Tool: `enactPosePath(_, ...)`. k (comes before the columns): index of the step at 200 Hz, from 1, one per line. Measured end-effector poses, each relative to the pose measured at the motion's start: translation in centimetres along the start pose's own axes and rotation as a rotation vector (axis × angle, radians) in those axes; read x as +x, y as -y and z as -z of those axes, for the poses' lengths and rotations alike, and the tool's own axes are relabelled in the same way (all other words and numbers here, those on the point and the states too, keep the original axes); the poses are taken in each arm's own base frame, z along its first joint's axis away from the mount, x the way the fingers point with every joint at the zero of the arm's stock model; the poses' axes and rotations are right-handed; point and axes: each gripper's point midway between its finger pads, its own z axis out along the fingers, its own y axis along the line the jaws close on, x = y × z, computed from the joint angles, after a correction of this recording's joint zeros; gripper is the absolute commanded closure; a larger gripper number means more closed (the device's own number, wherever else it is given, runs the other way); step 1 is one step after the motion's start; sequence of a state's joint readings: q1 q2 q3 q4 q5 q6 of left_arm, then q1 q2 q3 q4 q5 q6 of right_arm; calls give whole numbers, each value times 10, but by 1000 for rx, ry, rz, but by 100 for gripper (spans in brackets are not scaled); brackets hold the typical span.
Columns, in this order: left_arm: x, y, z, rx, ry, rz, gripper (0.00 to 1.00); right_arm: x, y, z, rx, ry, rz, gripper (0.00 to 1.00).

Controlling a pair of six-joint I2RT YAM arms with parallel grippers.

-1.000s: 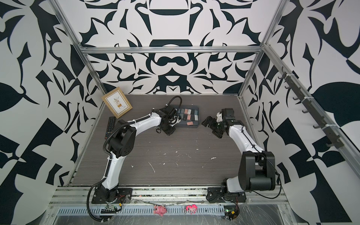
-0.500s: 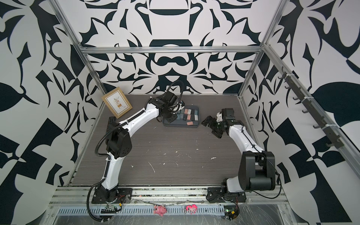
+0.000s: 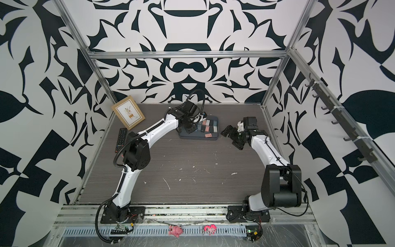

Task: Put the eraser in the storage box
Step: Place the eraser in the storage box.

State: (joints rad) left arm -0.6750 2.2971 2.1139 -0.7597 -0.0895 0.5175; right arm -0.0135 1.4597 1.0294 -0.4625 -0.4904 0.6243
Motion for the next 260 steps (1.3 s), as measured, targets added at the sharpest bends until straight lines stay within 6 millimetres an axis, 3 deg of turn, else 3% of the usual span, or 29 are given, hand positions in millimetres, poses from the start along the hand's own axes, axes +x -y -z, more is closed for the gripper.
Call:
enactPosePath(84, 15, 11, -23, 65, -6, 7, 76, 1, 8, -10, 20, -26, -18, 2)
enactPosePath(143, 14, 11, -29, 81, 8, 16, 74, 1, 8, -10, 20, -26, -18, 2)
enactPosePath(218, 34, 18, -54, 111, -41, 34, 73, -1, 6, -9, 16, -21, -15, 2)
enactPosePath(260, 36, 17, -56, 110, -45, 41, 68, -3, 4, -9, 11, -14, -10, 2)
